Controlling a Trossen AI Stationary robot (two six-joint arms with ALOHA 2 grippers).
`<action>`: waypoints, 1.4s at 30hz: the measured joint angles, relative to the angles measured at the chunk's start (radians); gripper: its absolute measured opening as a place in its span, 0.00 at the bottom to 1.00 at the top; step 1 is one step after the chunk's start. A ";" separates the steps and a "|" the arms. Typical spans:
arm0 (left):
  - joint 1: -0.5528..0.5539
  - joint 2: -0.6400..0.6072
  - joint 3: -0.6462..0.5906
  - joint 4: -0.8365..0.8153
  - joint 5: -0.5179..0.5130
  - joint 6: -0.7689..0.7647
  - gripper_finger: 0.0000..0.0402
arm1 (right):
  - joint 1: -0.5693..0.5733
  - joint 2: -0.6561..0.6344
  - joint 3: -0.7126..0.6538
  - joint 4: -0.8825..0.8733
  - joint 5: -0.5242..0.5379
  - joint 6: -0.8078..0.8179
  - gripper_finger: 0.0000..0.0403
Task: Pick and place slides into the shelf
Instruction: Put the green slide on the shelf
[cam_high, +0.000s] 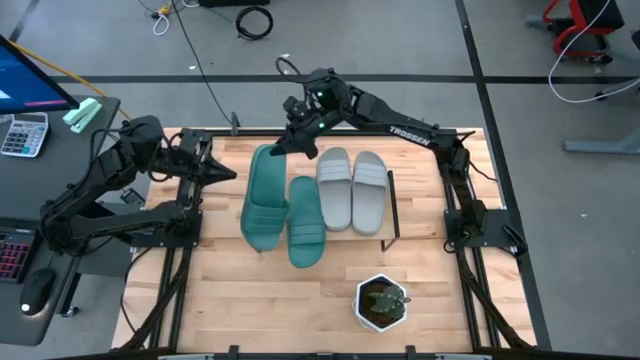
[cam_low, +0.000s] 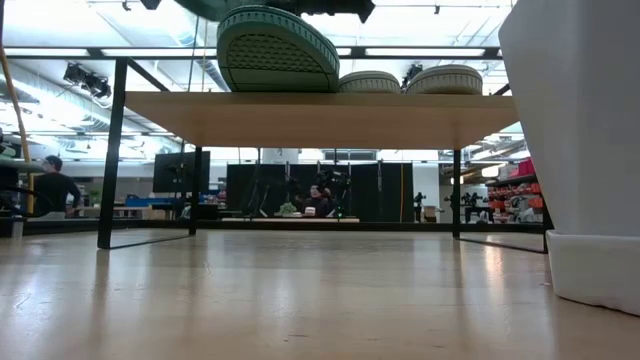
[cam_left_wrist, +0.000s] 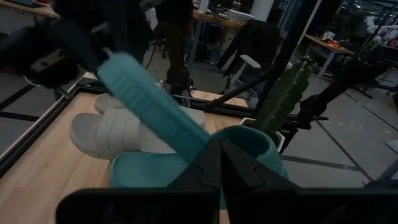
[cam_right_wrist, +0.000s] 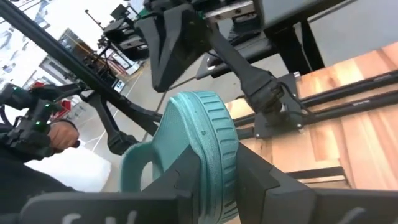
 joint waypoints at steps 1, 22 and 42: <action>0.000 0.000 0.000 0.000 0.000 0.000 0.03 | 0.000 0.004 0.000 -0.007 -0.001 0.003 0.17; 0.000 0.000 0.000 -0.013 0.000 0.000 0.07 | 0.025 0.103 -0.001 -0.082 -0.022 -0.030 0.17; 0.000 0.000 0.000 -0.022 0.000 -0.001 0.06 | 0.024 0.107 0.000 -0.205 0.014 -0.089 0.16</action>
